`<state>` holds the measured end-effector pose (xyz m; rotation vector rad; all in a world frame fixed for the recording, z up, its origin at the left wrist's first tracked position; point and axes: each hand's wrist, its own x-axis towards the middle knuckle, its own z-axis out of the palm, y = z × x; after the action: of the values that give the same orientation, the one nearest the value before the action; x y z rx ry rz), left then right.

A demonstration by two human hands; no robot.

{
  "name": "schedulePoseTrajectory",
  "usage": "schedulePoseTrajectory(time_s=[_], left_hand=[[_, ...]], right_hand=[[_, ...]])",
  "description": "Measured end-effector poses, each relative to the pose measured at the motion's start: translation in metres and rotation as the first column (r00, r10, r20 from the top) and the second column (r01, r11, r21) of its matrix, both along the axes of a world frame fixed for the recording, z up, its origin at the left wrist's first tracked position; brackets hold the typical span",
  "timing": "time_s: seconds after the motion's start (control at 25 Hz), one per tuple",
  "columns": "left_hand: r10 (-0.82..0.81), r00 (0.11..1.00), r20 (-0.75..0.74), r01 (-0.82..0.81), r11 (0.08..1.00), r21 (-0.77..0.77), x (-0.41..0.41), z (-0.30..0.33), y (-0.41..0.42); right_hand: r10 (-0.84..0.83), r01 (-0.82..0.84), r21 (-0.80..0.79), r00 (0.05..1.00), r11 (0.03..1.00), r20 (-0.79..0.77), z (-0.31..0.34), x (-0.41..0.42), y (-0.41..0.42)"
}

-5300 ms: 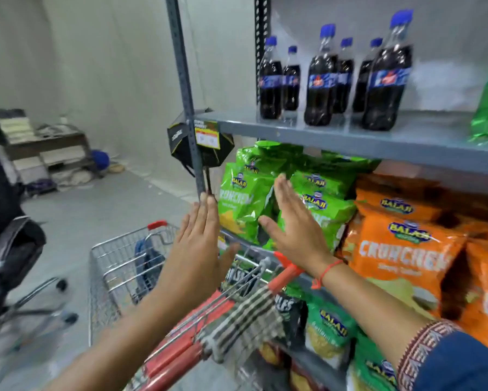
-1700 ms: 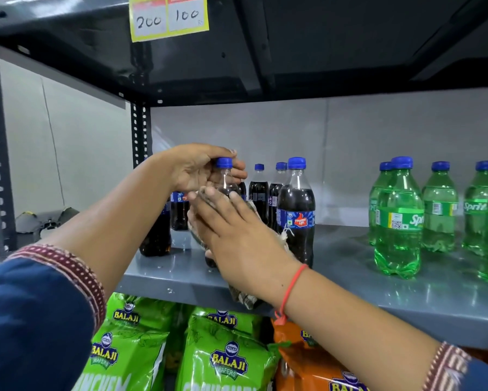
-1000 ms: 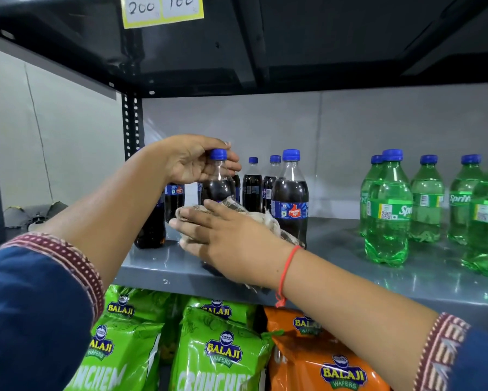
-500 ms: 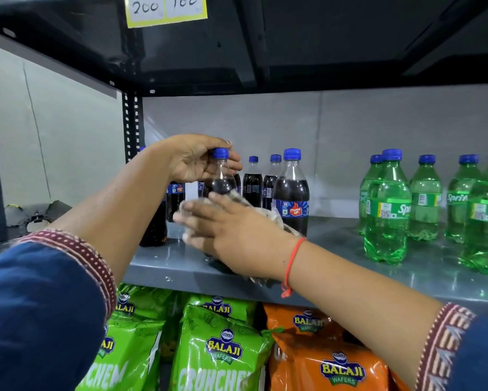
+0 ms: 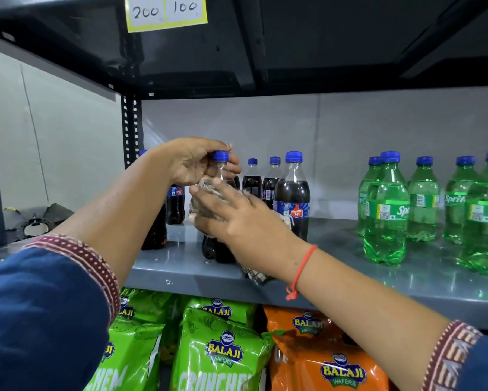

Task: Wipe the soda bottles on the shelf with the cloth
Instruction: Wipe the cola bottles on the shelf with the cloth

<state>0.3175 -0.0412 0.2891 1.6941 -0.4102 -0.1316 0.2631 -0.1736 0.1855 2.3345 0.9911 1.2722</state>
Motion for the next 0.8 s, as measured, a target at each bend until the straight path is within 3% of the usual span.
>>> schedulePoseTrajectory(time_s=[0.28,0.4,0.52,0.6,0.68,0.8], left_hand=[[0.082,0.995,0.062,-0.086,0.994,0.062,-0.003,0.005,-0.003],[0.192,0.912,0.362,-0.277,0.94,0.2,-0.015,0.02,-0.008],[0.207,0.741,0.639,-0.34,0.936,0.09,-0.034,0.035,-0.034],[0.12,0.734,0.668,-0.263,0.958,0.118,-0.042,0.038,-0.06],[0.045,0.752,0.657,-0.282,0.924,0.26,-0.038,0.031,-0.083],[0.017,0.846,0.533,-0.233,0.911,0.341,-0.023,0.013,-0.105]], right_hand=[[0.17,-0.177,0.043,0.977,0.983,0.128,-0.012,-0.042,-0.01],[0.193,-0.203,0.044,0.967,0.978,0.169,-0.019,-0.062,-0.027],[0.121,-0.128,0.017,0.968,0.992,0.218,-0.015,-0.07,-0.057],[0.047,-0.056,0.031,0.969,0.998,0.243,-0.007,-0.065,-0.08],[0.006,-0.027,0.079,0.967,0.997,0.256,0.001,-0.056,-0.098],[0.022,-0.024,0.005,0.973,1.0,0.229,-0.008,-0.035,-0.105]])
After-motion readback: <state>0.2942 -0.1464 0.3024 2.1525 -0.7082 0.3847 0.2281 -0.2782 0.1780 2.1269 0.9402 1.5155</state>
